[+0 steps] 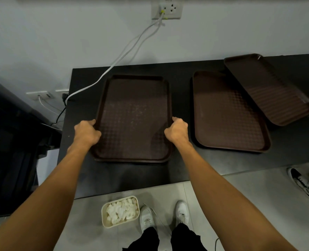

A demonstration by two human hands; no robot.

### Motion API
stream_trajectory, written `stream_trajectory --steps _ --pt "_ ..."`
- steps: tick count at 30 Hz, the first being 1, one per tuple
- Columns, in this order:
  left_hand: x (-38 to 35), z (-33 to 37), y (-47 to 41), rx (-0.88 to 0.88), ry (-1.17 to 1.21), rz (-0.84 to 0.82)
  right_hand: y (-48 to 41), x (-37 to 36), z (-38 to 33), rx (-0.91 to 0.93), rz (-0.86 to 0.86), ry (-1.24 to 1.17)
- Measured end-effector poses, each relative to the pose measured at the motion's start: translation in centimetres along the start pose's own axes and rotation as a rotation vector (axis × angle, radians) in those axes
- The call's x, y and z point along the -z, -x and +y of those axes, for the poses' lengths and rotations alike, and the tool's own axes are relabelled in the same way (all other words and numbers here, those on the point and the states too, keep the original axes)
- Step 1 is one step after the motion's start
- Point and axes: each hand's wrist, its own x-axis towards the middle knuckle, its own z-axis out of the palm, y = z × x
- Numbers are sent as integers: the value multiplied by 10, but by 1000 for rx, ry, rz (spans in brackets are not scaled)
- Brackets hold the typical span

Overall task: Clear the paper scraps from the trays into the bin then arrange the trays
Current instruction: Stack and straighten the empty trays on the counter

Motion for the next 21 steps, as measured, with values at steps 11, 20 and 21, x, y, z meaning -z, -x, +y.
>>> stream_trajectory --steps 11,20,21 --pt "-13 34 -20 -5 60 -59 -42 22 -9 37 41 90" --pt "-32 71 8 -201 -60 139 -46 49 8 114 51 13" --pt "-37 82 13 -242 -27 146 -44 55 13 135 73 -20"
